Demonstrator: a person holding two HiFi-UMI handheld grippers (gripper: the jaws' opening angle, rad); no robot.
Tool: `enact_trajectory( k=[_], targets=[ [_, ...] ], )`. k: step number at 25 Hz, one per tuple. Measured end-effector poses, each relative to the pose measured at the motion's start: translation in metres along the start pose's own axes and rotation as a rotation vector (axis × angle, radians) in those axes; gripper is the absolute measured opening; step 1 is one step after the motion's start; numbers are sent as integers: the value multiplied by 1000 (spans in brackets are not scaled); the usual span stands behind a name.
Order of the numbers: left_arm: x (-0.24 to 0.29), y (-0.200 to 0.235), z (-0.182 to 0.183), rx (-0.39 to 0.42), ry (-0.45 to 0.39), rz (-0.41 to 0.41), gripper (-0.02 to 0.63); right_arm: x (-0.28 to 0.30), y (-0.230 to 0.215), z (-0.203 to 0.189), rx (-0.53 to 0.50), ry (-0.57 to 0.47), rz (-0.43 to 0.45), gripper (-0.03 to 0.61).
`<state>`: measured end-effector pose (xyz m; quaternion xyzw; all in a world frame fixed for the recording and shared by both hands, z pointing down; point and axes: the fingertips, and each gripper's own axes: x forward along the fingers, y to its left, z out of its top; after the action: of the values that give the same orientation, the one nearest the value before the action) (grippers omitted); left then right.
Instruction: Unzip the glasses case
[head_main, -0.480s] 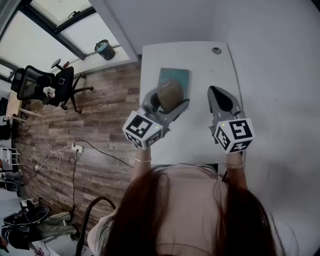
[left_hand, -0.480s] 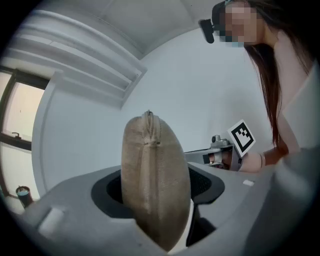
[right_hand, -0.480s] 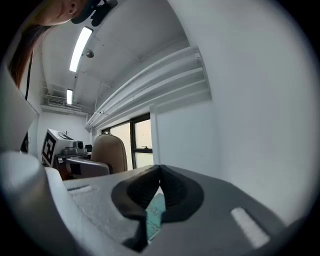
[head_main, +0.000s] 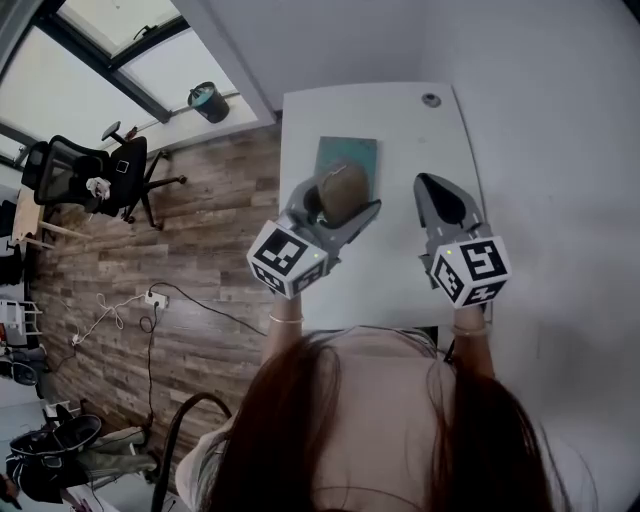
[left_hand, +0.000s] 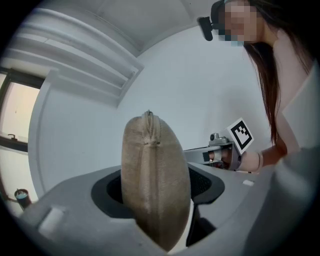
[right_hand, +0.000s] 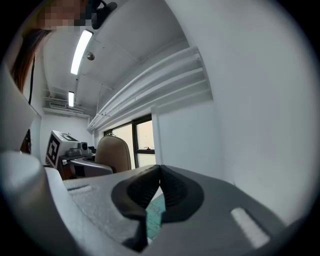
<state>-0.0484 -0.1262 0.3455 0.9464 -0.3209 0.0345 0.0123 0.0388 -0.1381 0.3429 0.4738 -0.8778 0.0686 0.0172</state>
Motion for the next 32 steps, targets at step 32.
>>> enact_trajectory(
  k=[32],
  targets=[
    [19, 8, -19, 110, 130, -119, 296, 14, 27, 22, 48, -80, 251, 3]
  ],
)
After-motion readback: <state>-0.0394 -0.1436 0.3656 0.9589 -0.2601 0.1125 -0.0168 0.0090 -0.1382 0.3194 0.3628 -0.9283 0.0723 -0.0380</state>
